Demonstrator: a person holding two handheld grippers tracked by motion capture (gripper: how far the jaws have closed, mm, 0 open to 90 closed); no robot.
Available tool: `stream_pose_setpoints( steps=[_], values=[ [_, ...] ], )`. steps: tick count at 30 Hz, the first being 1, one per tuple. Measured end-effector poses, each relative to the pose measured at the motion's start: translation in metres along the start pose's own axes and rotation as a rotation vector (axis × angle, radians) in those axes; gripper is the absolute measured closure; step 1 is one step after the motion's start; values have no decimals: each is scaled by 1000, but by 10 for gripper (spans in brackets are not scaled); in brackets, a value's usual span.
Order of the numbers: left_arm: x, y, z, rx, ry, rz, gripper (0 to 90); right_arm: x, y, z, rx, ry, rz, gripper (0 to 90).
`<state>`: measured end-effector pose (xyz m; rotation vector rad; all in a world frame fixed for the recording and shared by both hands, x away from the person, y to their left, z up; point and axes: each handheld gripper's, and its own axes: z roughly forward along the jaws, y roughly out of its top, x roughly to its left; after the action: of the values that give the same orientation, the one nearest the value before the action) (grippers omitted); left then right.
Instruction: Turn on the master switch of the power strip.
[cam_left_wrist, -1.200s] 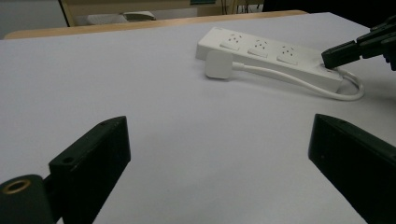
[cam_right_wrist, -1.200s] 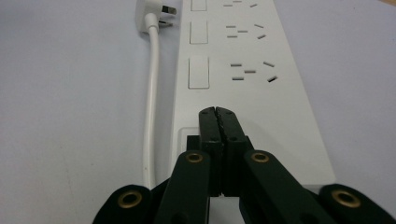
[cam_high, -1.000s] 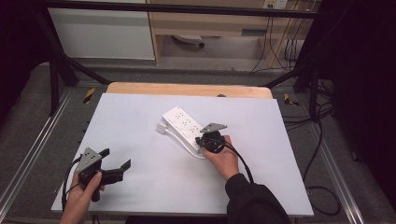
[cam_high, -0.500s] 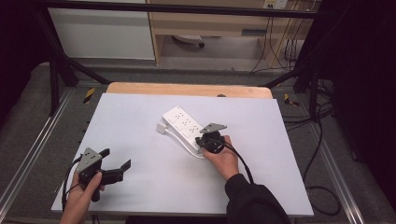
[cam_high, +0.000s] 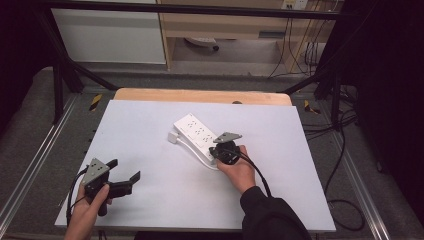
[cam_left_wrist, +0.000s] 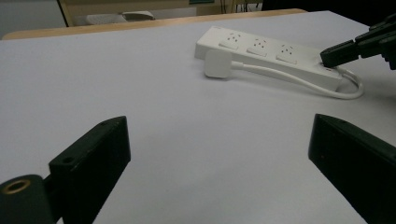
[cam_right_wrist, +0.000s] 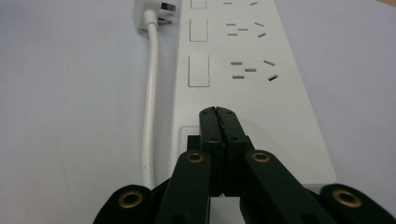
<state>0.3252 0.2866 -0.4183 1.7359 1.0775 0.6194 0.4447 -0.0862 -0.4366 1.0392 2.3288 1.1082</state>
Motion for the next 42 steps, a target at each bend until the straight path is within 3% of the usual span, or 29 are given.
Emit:
stream_pose_setpoints(
  steps=[30,42],
  values=[
    [1,0,0,3,-5,3,57,-3,-1,-1,-21,24,40,900],
    [1,0,0,1,-4,-2,56,-3,1,-2,-83,41,74,897]
  ],
)
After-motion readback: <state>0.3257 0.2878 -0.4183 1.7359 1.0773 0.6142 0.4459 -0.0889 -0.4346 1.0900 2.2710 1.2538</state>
